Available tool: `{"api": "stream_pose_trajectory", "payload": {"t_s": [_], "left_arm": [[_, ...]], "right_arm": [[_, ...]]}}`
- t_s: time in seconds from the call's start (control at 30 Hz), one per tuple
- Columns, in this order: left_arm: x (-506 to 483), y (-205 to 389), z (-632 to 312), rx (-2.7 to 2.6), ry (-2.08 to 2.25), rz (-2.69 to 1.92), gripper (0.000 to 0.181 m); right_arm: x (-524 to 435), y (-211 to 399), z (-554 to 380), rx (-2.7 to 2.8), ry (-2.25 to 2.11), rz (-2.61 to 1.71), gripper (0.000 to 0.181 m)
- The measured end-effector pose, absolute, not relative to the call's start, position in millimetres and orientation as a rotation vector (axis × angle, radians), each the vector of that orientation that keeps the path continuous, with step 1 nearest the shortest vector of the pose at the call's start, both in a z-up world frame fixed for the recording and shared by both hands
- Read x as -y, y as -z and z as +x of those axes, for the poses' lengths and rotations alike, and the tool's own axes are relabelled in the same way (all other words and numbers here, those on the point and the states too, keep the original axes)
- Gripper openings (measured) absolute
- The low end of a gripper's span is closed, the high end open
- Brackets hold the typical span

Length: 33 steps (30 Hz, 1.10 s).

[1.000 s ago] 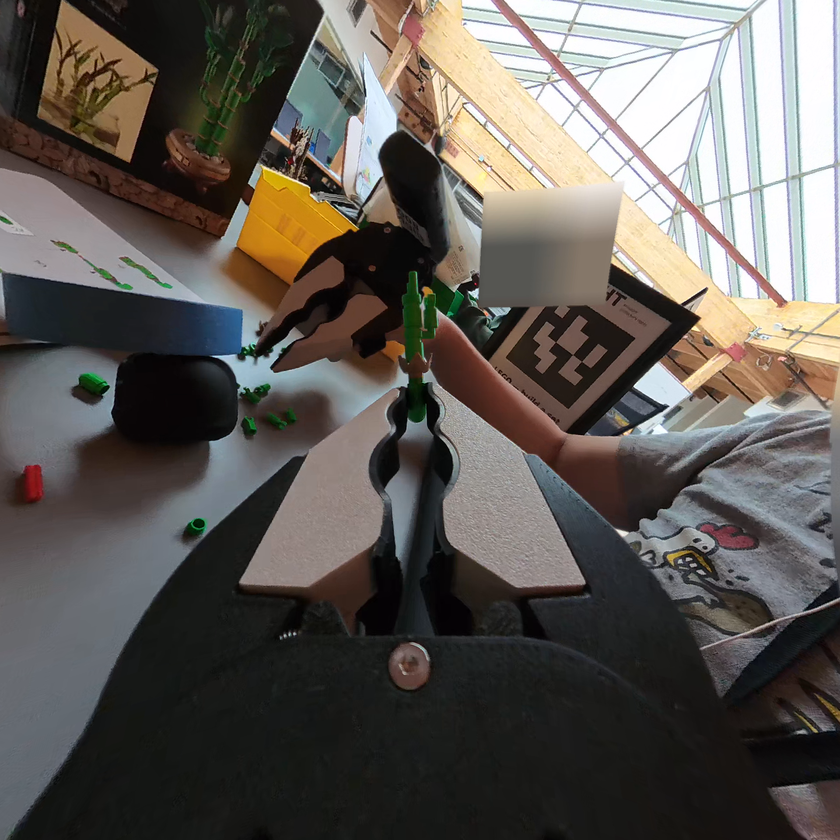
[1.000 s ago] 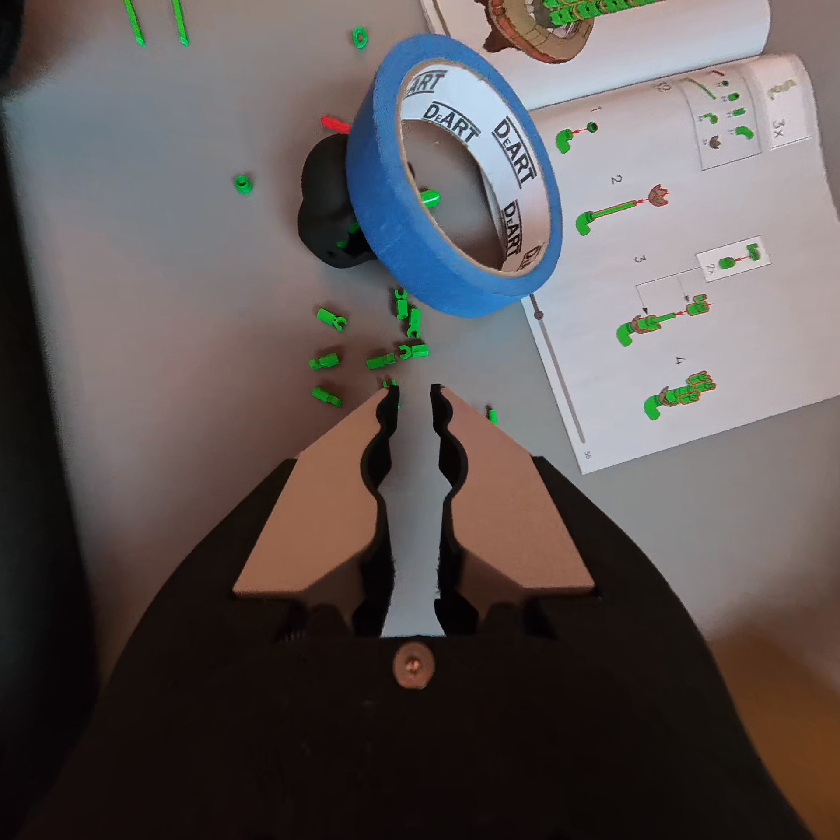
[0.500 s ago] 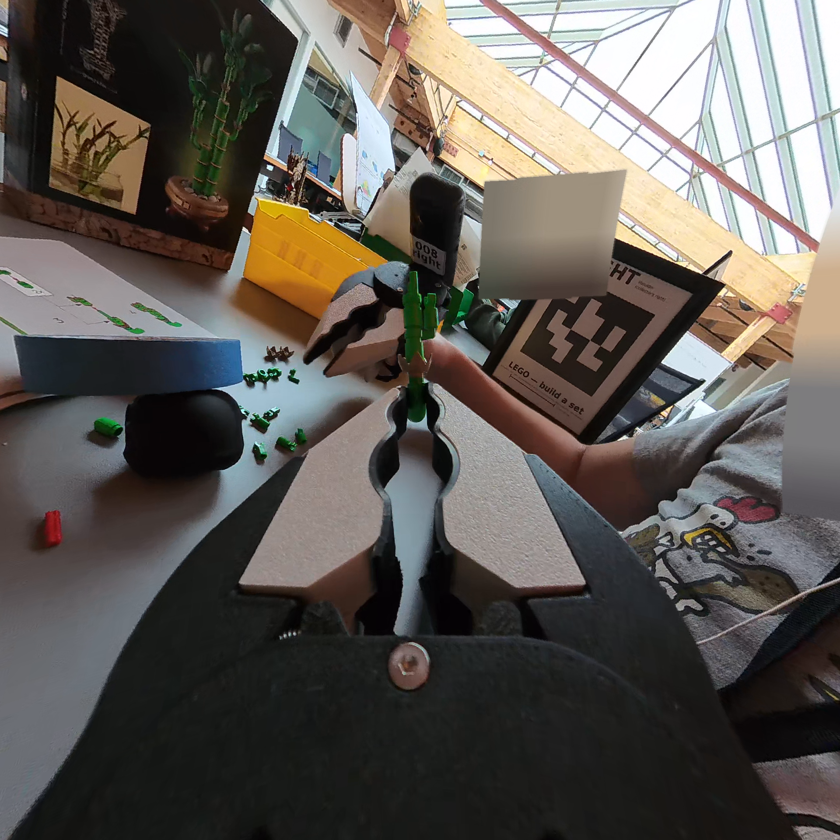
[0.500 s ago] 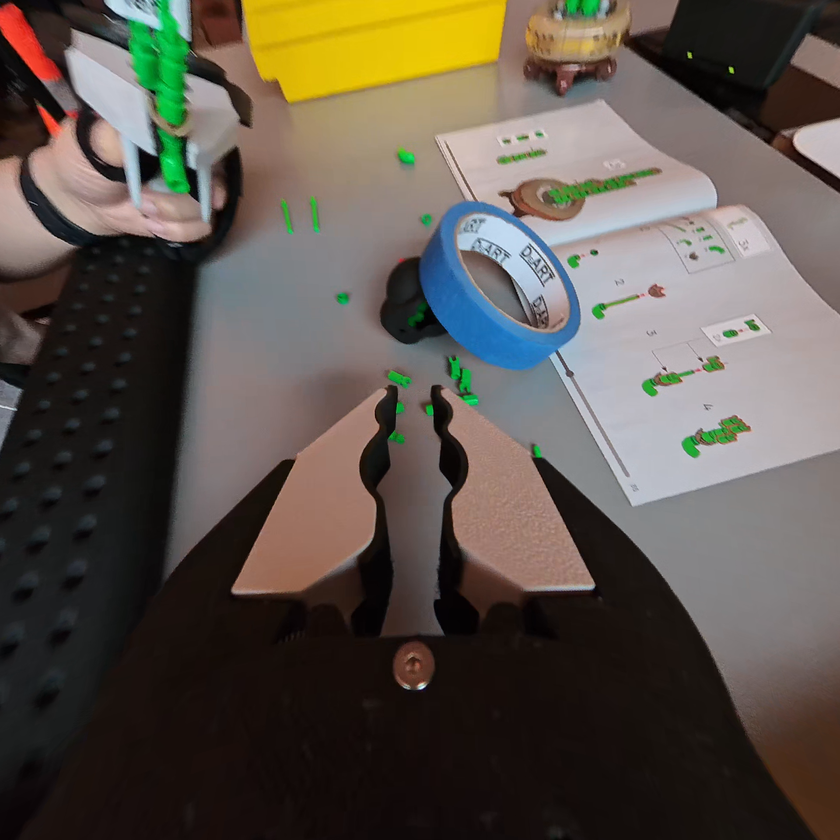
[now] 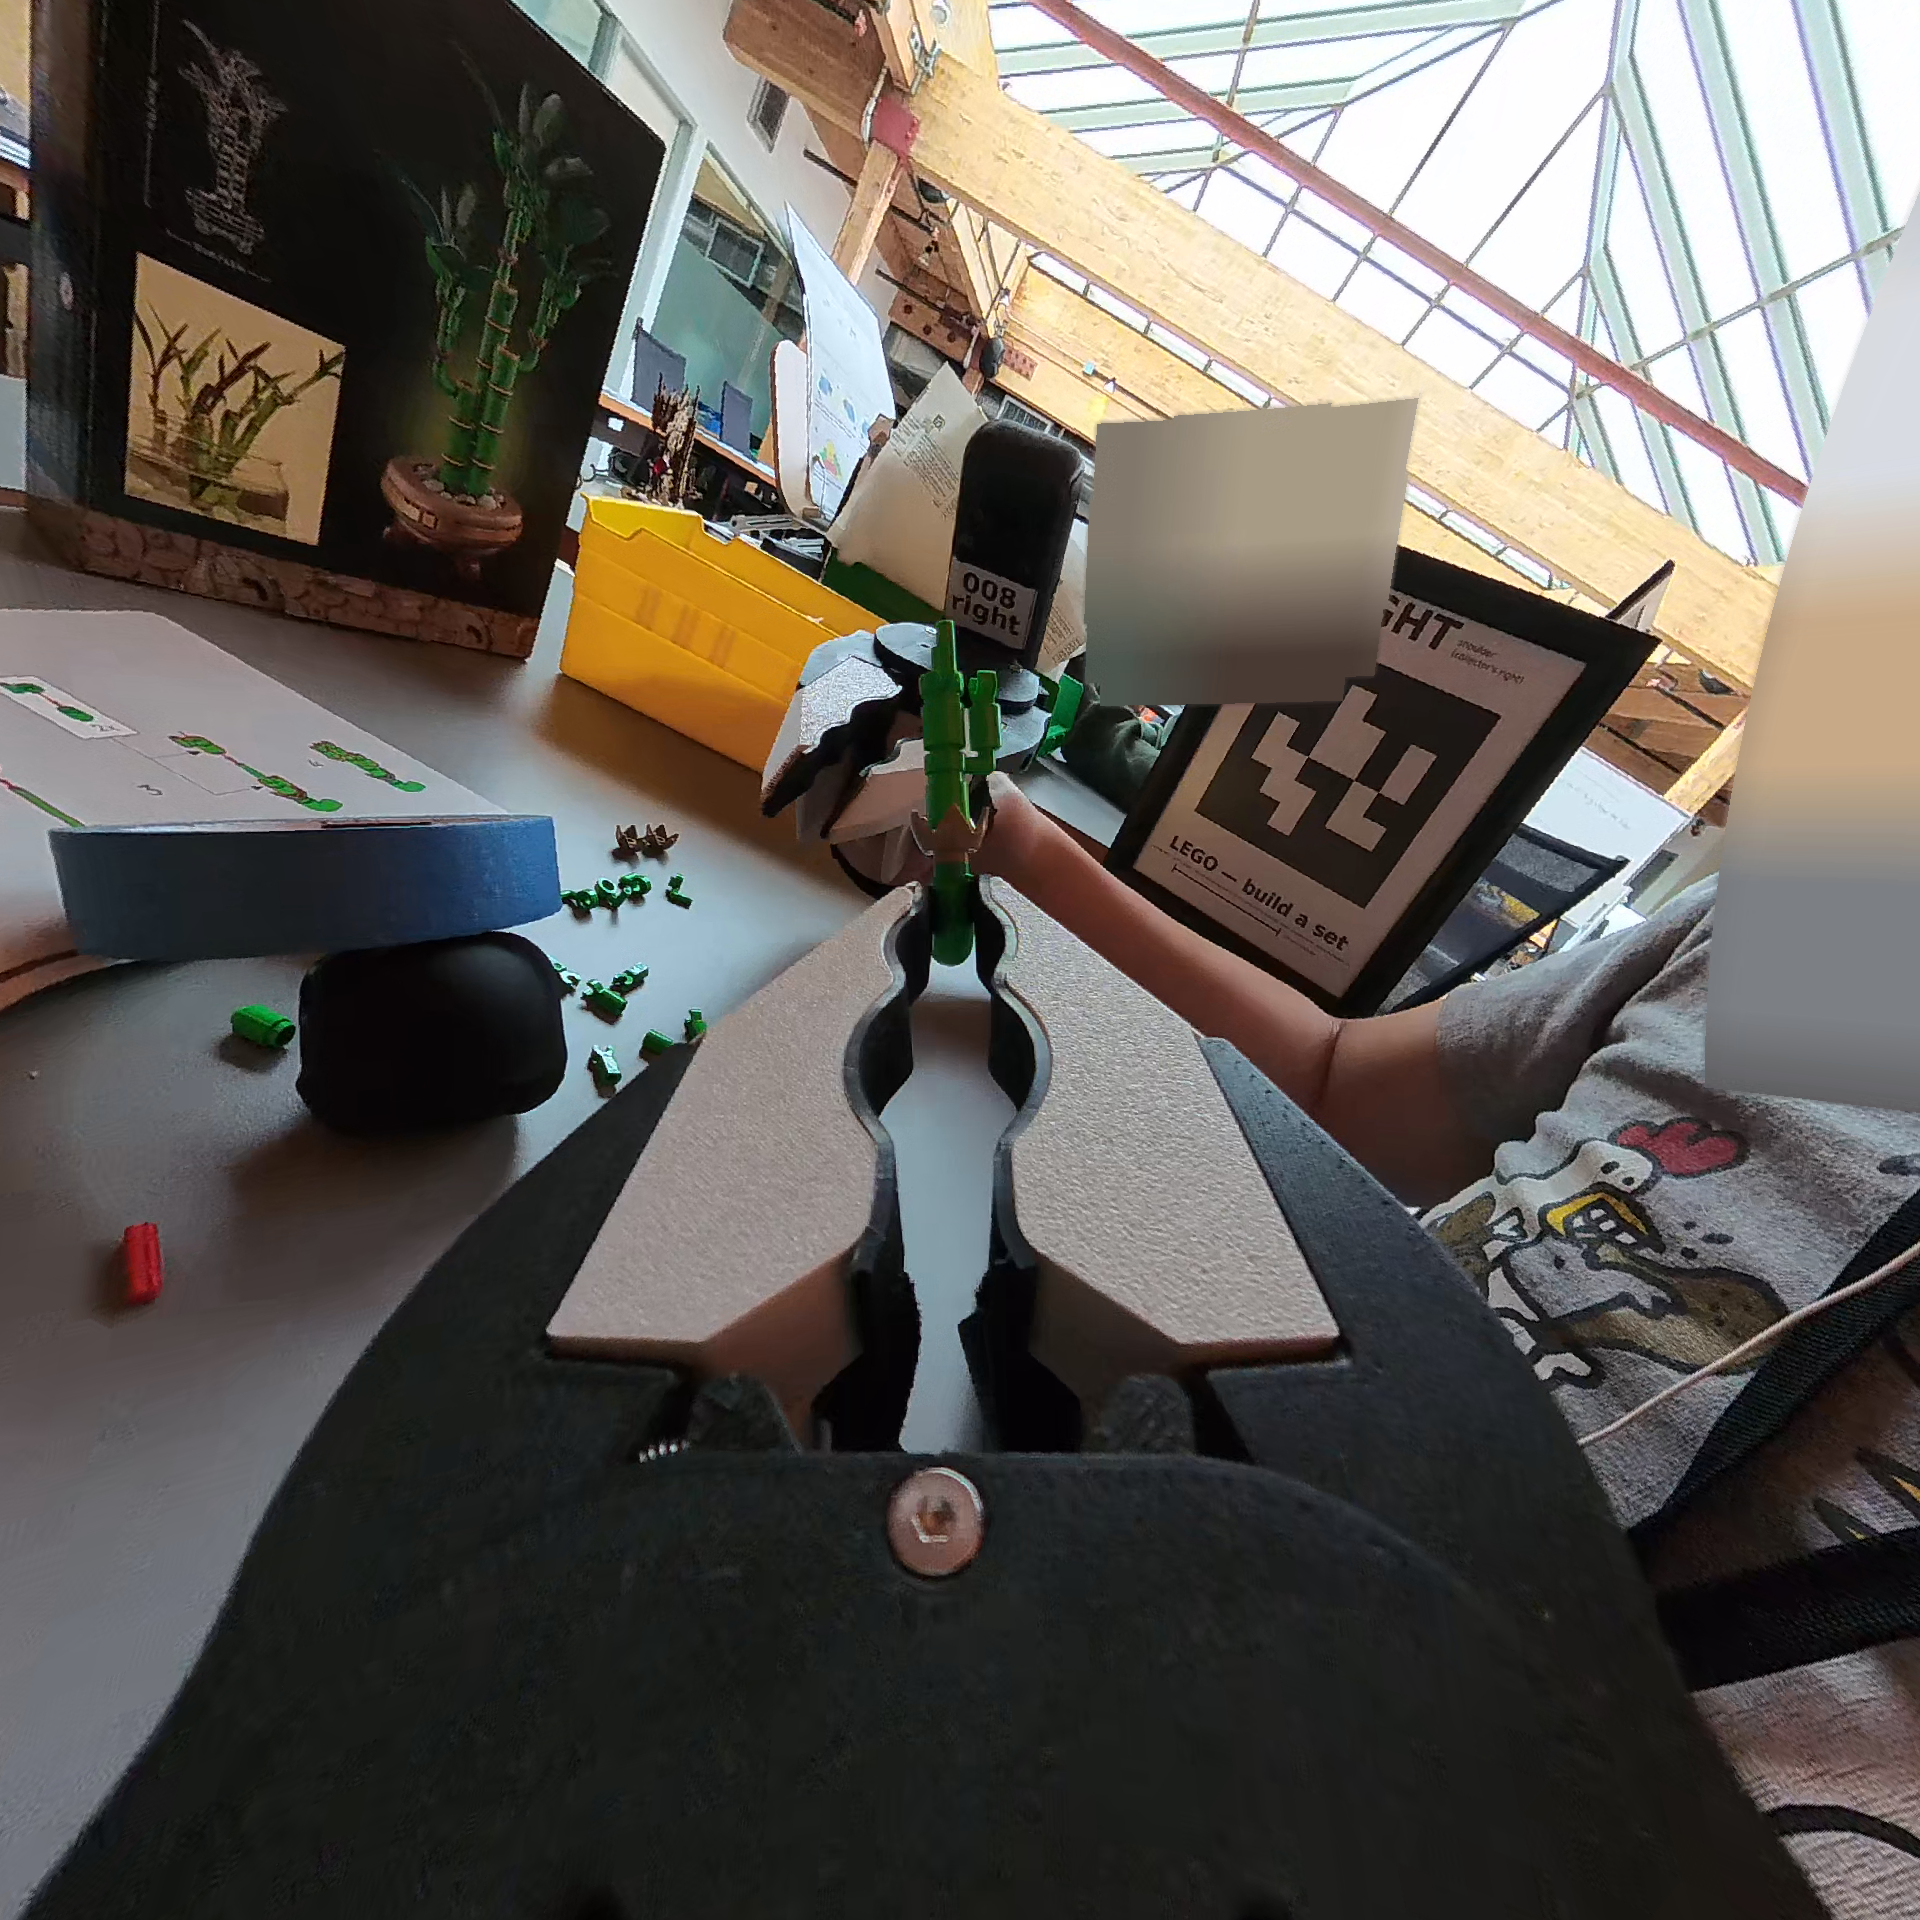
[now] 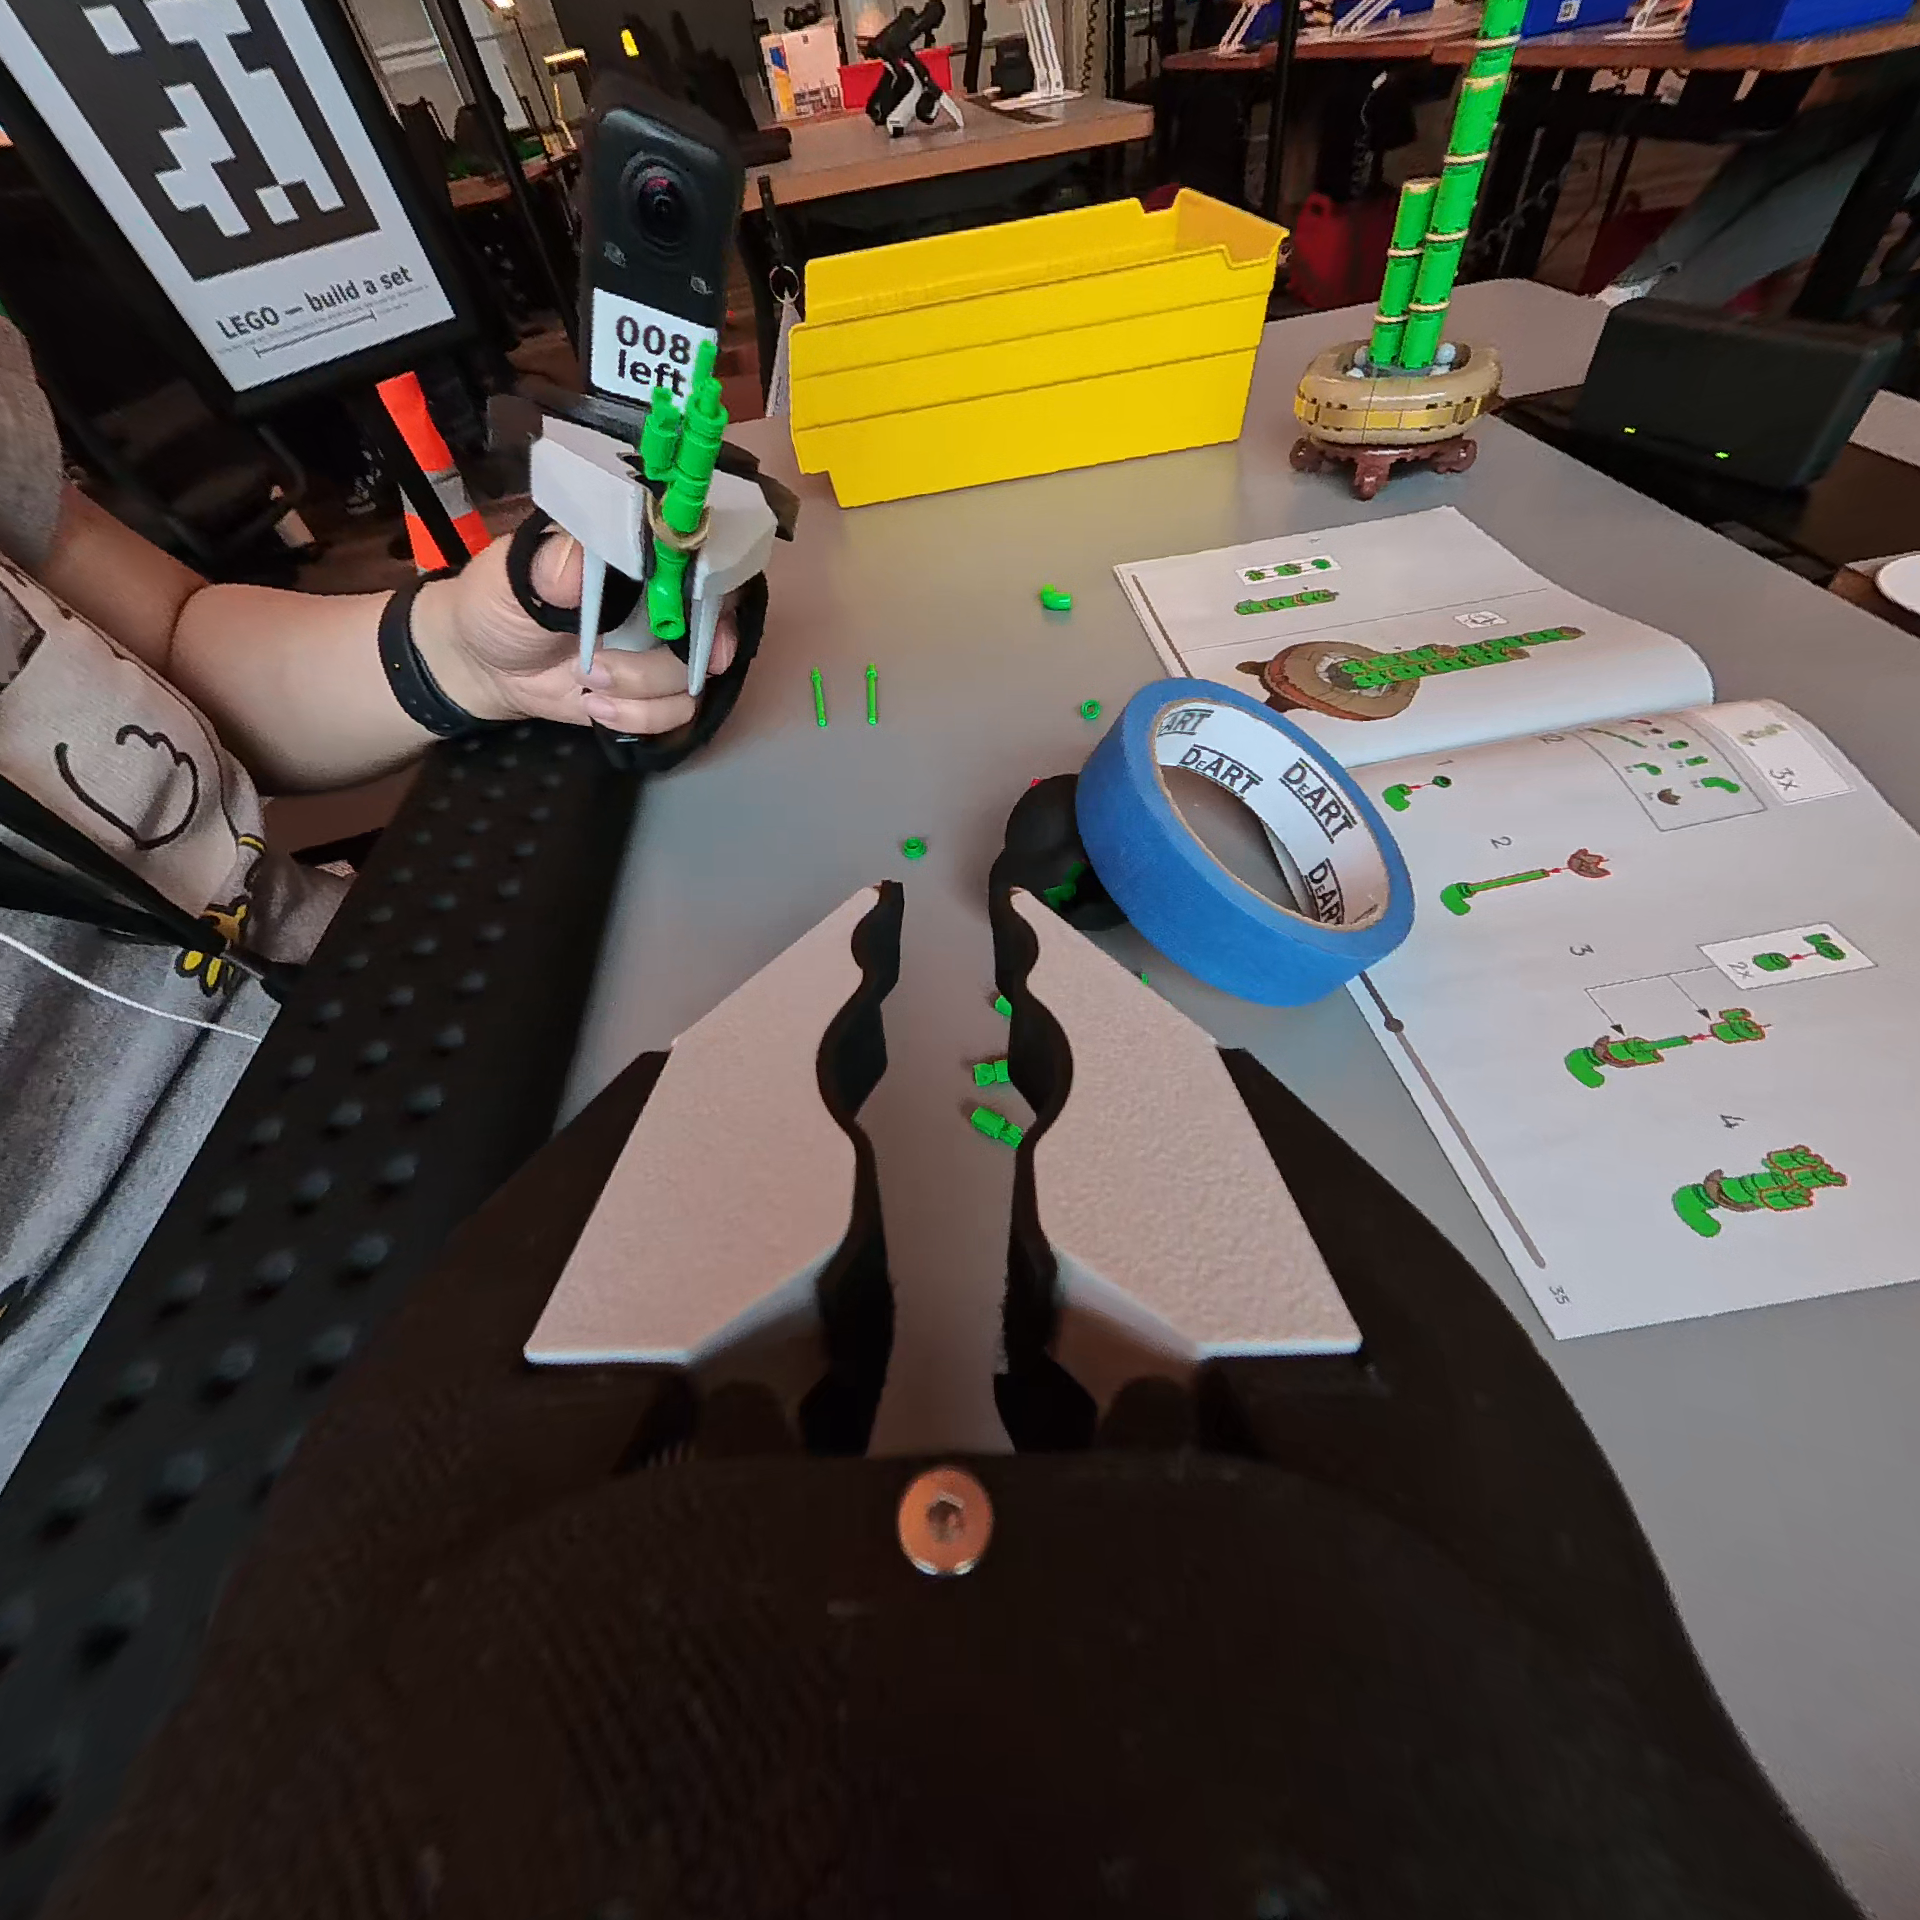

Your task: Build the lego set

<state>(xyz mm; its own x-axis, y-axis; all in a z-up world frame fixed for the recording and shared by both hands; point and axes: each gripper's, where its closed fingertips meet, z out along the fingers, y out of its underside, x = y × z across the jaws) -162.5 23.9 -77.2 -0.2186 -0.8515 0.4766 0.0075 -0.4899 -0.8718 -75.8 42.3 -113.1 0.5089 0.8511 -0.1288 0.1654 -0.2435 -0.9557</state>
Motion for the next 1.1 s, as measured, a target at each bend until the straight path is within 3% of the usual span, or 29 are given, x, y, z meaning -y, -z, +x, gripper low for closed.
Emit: {"api": "stream_pose_trajectory", "payload": {"t_s": [1.1], "left_arm": [[-26,78,-162,-1.051,1.659,-1.402,0.004]], "right_arm": [[-43,124,-77,0.885,-0.819,-1.76,0.015]]}}
